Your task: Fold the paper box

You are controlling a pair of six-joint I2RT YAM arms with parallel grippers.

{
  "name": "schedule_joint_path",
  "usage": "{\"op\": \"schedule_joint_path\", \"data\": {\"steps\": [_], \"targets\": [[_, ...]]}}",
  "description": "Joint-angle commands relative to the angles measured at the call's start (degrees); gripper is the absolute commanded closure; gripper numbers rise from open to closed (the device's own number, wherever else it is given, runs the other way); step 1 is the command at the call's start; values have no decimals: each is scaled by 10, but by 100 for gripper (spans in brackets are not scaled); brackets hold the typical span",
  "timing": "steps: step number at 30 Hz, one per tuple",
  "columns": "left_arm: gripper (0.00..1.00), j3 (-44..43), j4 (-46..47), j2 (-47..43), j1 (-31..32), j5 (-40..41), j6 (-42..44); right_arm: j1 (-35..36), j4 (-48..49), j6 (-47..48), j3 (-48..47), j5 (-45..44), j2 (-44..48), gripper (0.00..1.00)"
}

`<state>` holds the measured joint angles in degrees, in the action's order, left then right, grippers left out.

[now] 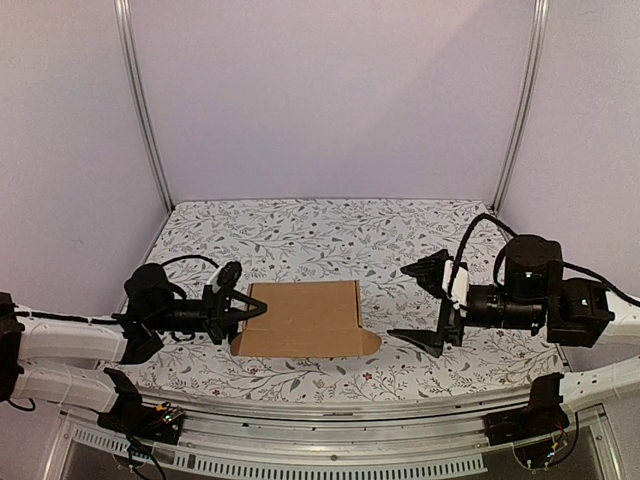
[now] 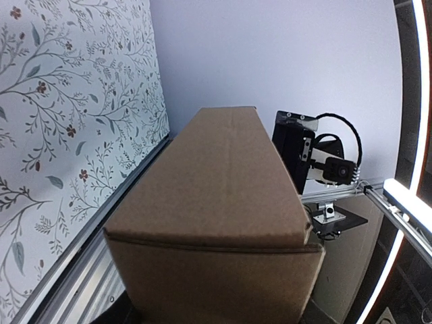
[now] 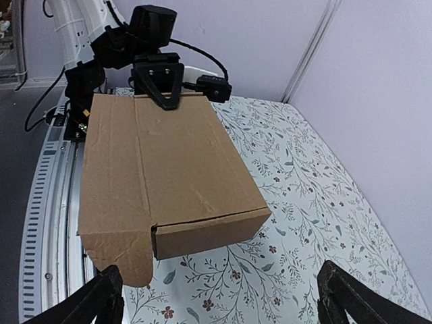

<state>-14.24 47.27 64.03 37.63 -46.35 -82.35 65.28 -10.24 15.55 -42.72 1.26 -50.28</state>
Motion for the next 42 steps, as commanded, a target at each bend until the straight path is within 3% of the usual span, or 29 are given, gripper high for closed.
{"op": "schedule_joint_path", "data": {"steps": [1, 9, 16, 20, 31, 42], "targets": [[100, -21, 7, -18, -15, -37, -77, 59, -57, 171, -20, -39, 11, 1], [99, -18, 79, -12, -29, -101, -145, 181, -15, 379, -29, -221, -30, 1], [100, -10, 40, -35, -29, -134, -125, 259, 149, 558, 8, -344, -74, 1], [100, -14, -4, -47, -29, -150, -99, 271, 167, 639, 0, -350, -111, 1], [100, -9, -42, -81, -29, -159, -78, 272, 221, 712, -9, -351, -200, 2], [100, -2, -67, -99, -29, -156, -62, 272, 247, 697, -22, -372, -233, 30]]}}
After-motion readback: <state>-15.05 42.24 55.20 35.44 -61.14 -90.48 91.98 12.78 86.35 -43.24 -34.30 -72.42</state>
